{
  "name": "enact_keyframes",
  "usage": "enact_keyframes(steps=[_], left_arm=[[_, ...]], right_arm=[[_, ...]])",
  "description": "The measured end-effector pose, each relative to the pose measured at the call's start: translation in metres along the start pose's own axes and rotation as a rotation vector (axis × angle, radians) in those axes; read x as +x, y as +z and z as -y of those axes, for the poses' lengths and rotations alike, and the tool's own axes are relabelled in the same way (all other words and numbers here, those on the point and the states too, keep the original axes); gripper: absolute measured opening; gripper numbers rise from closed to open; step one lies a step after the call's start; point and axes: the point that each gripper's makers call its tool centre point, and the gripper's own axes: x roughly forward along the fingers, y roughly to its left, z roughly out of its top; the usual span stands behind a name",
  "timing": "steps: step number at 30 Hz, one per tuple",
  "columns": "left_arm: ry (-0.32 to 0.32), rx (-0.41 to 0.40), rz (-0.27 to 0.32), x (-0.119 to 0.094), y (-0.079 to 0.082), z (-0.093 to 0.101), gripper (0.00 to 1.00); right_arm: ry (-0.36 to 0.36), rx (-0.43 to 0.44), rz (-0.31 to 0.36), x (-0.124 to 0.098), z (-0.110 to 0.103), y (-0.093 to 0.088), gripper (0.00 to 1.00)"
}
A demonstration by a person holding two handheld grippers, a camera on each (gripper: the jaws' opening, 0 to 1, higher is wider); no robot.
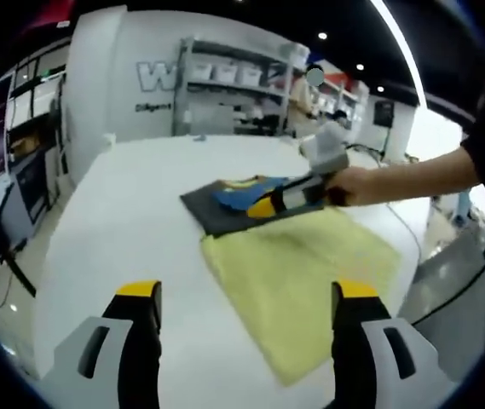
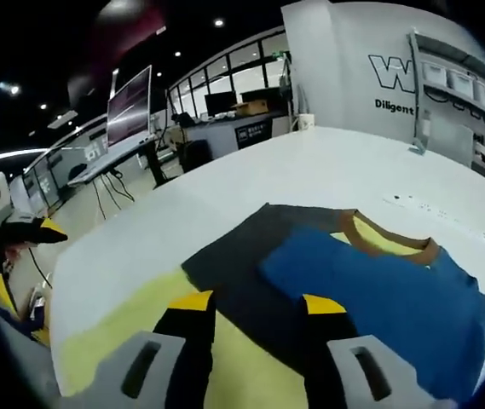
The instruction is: Fold the garment on the visible template until the final outline fits inside the template.
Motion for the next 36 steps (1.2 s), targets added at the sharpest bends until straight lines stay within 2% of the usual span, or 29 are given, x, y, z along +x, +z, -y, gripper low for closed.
enact_keyframes(steps=[2,3,6,8,13,17,18,20,22,26,32,36], left_arm=[[-0.023,0.012,-0.019,0.003,-0.006,0.005,0.76],[-0.037,0.02,-0.037,0.005,-0.01,0.008,0.76],[-0.044,0.014,-0.043,0.006,-0.014,0.008,0.75],[-0.047,0.024,-0.061,0.008,-0.017,0.011,0.74],[-0.062,0.037,-0.114,0.012,-0.036,0.011,0.72],[-0.067,0.031,-0.124,0.013,-0.038,0.015,0.71],[-0.068,0.026,-0.132,0.013,-0.041,0.018,0.7],[-0.077,0.021,-0.155,0.013,-0.046,0.022,0.61],[-0.068,0.034,-0.179,0.012,-0.052,0.022,0.52],[-0.076,0.034,-0.203,0.008,-0.063,0.027,0.56],[-0.067,0.025,-0.236,0.002,-0.071,0.03,0.5],[-0.058,-0.005,-0.249,0.002,-0.082,0.028,0.46]], right_arm=[[-0.016,-0.001,0.016,-0.007,0.007,0.002,0.42],[-0.028,0.0,0.014,-0.017,0.008,-0.002,0.42],[-0.046,0.0,0.013,-0.025,0.018,-0.009,0.43],[-0.087,0.018,-0.007,-0.042,0.026,-0.017,0.43],[-0.103,0.021,-0.021,-0.068,0.036,-0.034,0.41],[-0.145,0.047,-0.014,-0.099,0.047,-0.044,0.41],[-0.163,0.043,-0.021,-0.108,0.051,-0.049,0.41],[-0.182,0.048,-0.026,-0.117,0.057,-0.058,0.42],[-0.187,0.048,-0.028,-0.125,0.057,-0.062,0.41],[-0.207,0.033,-0.035,-0.15,0.065,-0.08,0.37],[-0.224,0.025,-0.093,-0.184,0.063,-0.113,0.36],[-0.234,0.075,-0.107,-0.202,0.062,-0.124,0.36]])
